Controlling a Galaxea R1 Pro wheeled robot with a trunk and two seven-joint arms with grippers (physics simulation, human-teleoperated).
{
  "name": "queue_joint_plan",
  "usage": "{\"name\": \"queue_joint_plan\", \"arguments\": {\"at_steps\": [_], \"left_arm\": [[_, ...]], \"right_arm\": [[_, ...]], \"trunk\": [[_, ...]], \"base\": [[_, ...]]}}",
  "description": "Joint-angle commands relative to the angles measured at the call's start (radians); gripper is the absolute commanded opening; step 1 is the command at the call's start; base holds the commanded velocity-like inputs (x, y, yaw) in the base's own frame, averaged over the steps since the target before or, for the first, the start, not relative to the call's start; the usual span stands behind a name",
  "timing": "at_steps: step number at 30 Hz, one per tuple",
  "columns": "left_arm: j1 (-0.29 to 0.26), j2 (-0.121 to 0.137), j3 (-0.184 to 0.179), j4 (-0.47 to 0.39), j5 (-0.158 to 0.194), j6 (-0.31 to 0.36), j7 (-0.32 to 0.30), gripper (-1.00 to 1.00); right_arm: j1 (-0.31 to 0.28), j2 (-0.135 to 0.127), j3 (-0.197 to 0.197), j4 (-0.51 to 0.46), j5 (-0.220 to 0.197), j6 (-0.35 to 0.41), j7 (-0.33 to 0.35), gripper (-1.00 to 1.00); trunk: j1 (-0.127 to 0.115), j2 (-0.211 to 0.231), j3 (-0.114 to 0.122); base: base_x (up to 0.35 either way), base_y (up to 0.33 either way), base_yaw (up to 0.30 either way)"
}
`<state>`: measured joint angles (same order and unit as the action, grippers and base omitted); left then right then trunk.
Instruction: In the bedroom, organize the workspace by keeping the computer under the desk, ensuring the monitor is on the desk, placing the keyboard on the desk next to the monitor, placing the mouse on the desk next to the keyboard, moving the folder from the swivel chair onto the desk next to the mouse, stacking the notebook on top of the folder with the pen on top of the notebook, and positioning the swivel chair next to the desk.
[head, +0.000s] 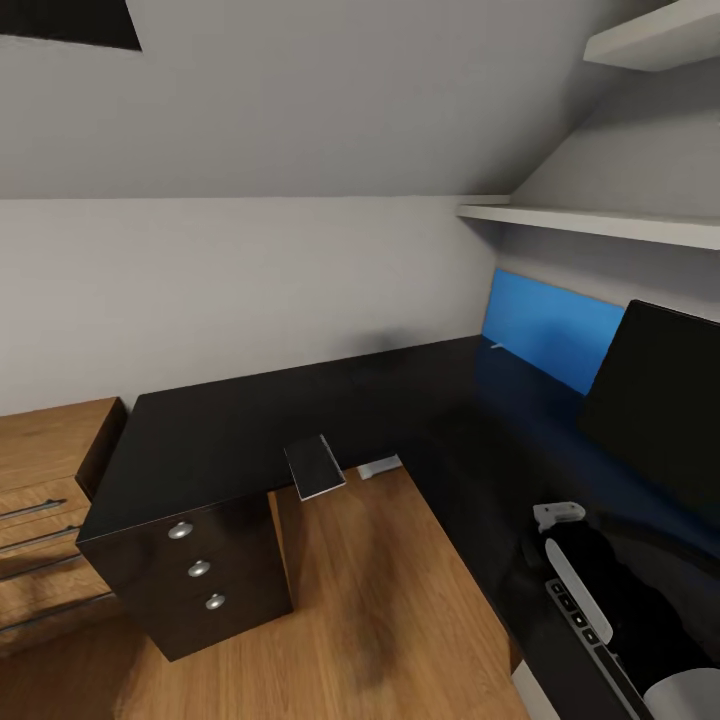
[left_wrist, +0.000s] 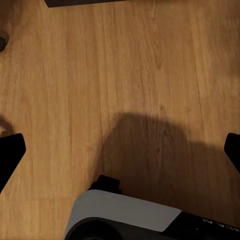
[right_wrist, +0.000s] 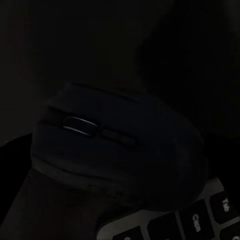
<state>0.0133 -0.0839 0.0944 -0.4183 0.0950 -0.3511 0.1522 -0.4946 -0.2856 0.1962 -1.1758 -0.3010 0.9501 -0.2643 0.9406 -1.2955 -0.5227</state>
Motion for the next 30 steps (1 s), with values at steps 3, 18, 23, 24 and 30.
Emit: {"name": "queue_joint_plan", "arguments": {"at_steps": [3, 18, 23, 24, 30], "left_arm": [[0.0, 0.0, 0.001, -0.001, 0.01, -0.002, -0.002, 1.0], [0.0, 0.0, 0.002, -0.001, 0.011, -0.003, -0.001, 1.0], [0.0, 0.0, 0.002, -0.001, 0.011, -0.014, -0.001, 1.0], [0.0, 0.0, 0.002, -0.001, 0.011, -0.015, -0.001, 1.0], [0.0, 0.0, 0.002, -0.001, 0.011, -0.017, -0.001, 1.0]], "right_arm": [[-0.001, -0.001, 0.003, -0.001, -0.01, 0.003, -0.01, 1.0], [-0.001, -0.001, 0.001, 0.002, -0.009, 0.0, -0.011, 1.0], [-0.001, 0.0, -0.002, -0.016, -0.009, -0.051, -0.012, 1.0], [-0.001, 0.0, -0.003, -0.023, -0.009, -0.062, -0.013, 1.0], [-0.001, 0.003, -0.002, -0.082, -0.01, -0.129, -0.018, 1.0]], "trunk": [[0.0, -0.001, -0.001], [0.0, -0.001, -0.001], [0.0, -0.001, -0.001], [0.0, -0.001, -0.001], [0.0, -0.001, -0.001]], "base": [[0.0, 0.0, 0.0], [0.0, 0.0, 0.0], [0.0, 0.0, 0.0], [0.0, 0.0, 0.0], [0.0, 0.0, 0.0]]}}
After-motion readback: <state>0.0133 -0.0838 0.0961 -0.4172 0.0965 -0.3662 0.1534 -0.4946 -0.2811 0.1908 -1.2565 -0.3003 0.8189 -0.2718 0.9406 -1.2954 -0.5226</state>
